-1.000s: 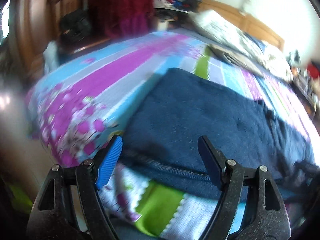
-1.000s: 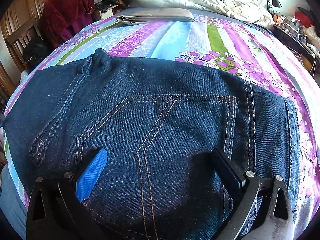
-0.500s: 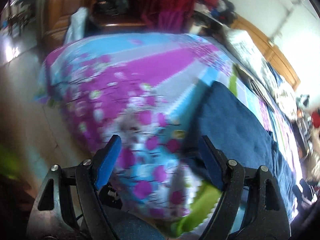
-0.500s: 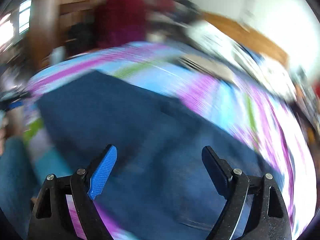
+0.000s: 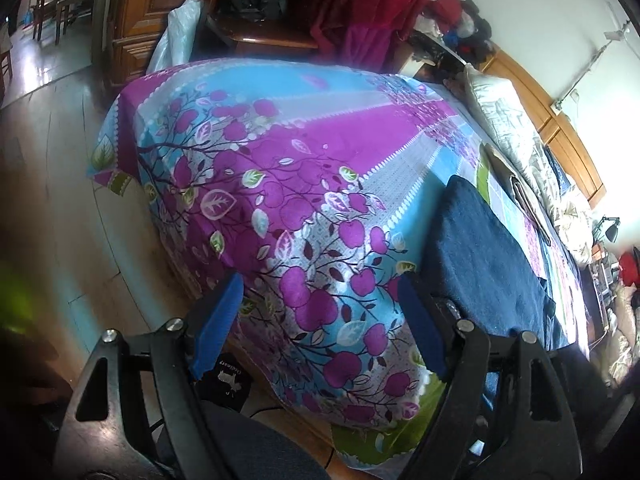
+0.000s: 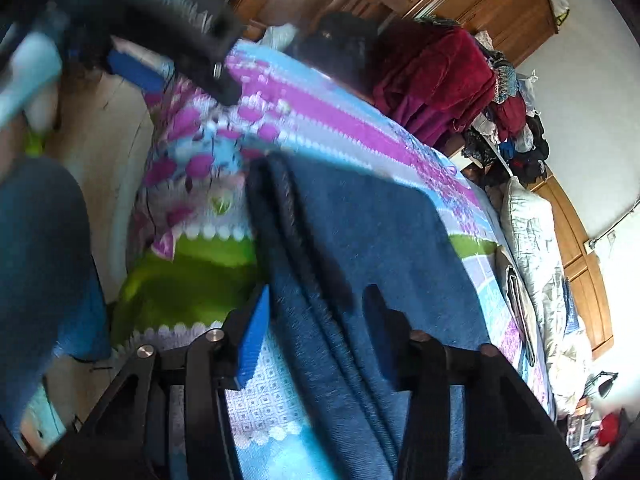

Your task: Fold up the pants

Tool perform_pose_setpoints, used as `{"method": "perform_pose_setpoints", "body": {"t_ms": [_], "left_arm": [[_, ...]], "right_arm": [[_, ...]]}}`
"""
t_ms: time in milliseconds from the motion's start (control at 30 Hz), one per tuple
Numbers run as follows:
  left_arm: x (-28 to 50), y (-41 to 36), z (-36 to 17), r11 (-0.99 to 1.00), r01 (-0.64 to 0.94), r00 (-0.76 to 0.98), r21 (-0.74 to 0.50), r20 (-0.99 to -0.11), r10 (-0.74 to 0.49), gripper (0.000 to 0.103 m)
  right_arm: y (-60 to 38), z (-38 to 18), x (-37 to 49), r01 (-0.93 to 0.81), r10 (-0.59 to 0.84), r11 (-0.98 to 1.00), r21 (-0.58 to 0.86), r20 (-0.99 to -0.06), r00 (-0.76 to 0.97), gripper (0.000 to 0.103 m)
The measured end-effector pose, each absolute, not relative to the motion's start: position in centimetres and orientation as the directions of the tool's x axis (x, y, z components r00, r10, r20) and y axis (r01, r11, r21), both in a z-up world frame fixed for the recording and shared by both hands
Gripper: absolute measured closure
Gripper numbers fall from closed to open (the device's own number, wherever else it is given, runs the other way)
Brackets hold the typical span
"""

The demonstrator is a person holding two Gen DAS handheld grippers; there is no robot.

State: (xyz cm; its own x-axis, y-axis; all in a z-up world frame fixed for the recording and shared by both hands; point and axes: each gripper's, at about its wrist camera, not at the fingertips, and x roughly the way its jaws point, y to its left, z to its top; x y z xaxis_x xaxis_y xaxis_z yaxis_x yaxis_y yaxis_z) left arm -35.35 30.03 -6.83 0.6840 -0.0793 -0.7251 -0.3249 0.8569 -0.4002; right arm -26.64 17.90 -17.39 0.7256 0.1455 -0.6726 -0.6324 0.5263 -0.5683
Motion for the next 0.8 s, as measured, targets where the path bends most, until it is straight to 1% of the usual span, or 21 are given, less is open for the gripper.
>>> {"method": "perform_pose_setpoints", "body": {"t_ms": [67, 100, 133, 267, 367, 433, 567, 633, 700, 767, 800], "left_arm": [[-35.6, 30.6, -6.9, 0.85, -0.327, 0.686, -0.412, -0.723, -0.086, 0.023], [-35.6, 30.8, -7.0, 0.848, -0.327, 0.686, -0.417, -0.722, -0.09, 0.023], [-35.6, 30.8, -7.0, 0.847, -0.327, 0.686, -0.419, -0.721, -0.092, 0.023], [-35.3, 30.2, -6.8, 0.858, -0.308, 0.69, -0.411, -0.717, -0.096, 0.023], [-35.1, 30.0, -6.7, 0.862, -0.299, 0.691, -0.409, -0.716, -0.1, 0.023], [-35.0, 30.0, -6.8, 0.859, -0.298, 0.689, -0.417, -0.717, -0.109, 0.023], [-34.3, 29.9, -7.3, 0.853, -0.286, 0.668, -0.438, -0.728, -0.15, 0.023], [-34.0, 29.7, -7.3, 0.855, -0.267, 0.66, -0.445, -0.731, -0.174, 0.023], [-33.3, 29.9, -6.7, 0.869, -0.241, 0.668, -0.433, -0.723, -0.175, 0.023], [-31.8, 30.7, -5.7, 0.886, -0.202, 0.68, -0.417, -0.711, -0.179, 0.023], [-30.1, 31.4, -5.2, 0.882, -0.164, 0.664, -0.443, -0.71, -0.234, 0.023]], "right_arm": [[17.6, -17.5, -26.6, -0.61, 0.141, 0.539, -0.581, -0.652, 0.745, 0.058], [17.7, -17.5, -26.2, -0.605, 0.138, 0.549, -0.577, -0.651, 0.746, 0.065], [17.8, -17.4, -26.0, -0.602, 0.138, 0.56, -0.569, -0.653, 0.745, 0.069], [19.1, -17.3, -23.6, -0.582, 0.116, 0.577, -0.574, -0.647, 0.754, 0.069], [20.6, -18.3, -23.6, -0.591, 0.104, 0.538, -0.601, -0.648, 0.754, 0.069], [21.1, -19.0, -23.6, -0.579, 0.096, 0.522, -0.627, -0.631, 0.77, 0.069], [21.4, -18.9, -23.3, -0.579, 0.095, 0.539, -0.612, -0.639, 0.763, 0.07], [21.4, -18.4, -22.9, -0.607, 0.119, 0.563, -0.561, -0.672, 0.731, 0.083], [20.4, -16.9, -22.3, -0.61, 0.151, 0.616, -0.498, -0.686, 0.712, 0.09], [19.3, -15.2, -21.9, -0.594, 0.18, 0.667, -0.449, -0.677, 0.714, 0.09], [18.9, -14.4, -21.7, -0.585, 0.187, 0.683, -0.438, -0.669, 0.72, 0.09]]}}
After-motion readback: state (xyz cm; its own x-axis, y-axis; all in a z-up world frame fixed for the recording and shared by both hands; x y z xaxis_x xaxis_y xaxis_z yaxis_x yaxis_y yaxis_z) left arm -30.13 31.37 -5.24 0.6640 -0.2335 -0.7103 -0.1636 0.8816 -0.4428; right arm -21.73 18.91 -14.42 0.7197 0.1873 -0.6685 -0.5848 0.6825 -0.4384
